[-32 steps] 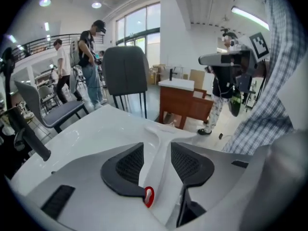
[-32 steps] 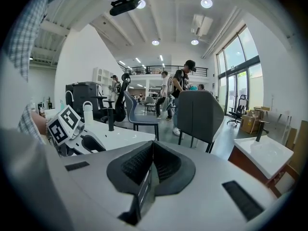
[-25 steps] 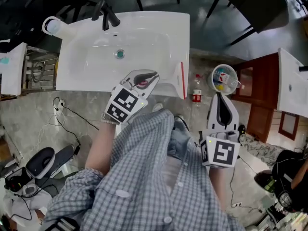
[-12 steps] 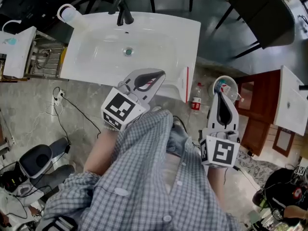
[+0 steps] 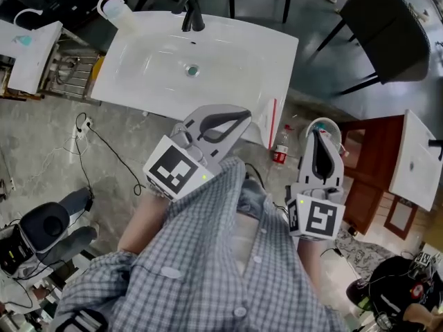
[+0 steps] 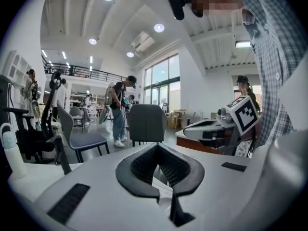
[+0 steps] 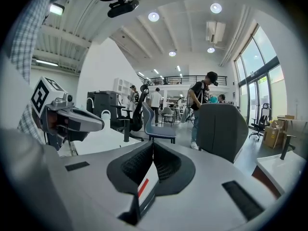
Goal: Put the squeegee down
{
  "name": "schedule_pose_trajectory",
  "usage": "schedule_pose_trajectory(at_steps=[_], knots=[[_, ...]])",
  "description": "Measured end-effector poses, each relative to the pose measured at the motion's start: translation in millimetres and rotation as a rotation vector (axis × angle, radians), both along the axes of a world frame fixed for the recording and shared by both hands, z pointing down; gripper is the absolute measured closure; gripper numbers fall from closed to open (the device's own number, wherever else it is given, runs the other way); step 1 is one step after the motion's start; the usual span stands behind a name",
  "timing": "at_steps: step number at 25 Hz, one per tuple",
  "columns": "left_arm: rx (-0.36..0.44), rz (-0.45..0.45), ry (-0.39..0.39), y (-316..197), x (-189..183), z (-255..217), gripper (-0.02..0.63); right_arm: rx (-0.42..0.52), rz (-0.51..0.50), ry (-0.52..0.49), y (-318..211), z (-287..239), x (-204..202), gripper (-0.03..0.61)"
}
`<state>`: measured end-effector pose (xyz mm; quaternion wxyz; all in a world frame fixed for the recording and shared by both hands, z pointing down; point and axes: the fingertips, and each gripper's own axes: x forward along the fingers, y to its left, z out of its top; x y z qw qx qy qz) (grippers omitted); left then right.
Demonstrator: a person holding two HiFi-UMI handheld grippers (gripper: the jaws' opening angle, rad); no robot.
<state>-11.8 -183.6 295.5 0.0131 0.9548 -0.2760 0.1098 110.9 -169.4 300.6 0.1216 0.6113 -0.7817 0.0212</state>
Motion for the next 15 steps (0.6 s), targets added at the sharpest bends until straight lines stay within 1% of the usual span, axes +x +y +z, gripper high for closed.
schedule_pose_trajectory(at_steps=[6,15], knots=[[-0.034,-0.03,0.04,-1.0,-9.1,2.9,0.607,-0.001,-0.028,0.009,-1.2,1.6,-6.4,0.569],[-0.024,-0.043,0.039,-1.3,-12.5,1.7,0.607,-0.011,-0.043,0.021,3.1,3.1,-7.4,0.569]])
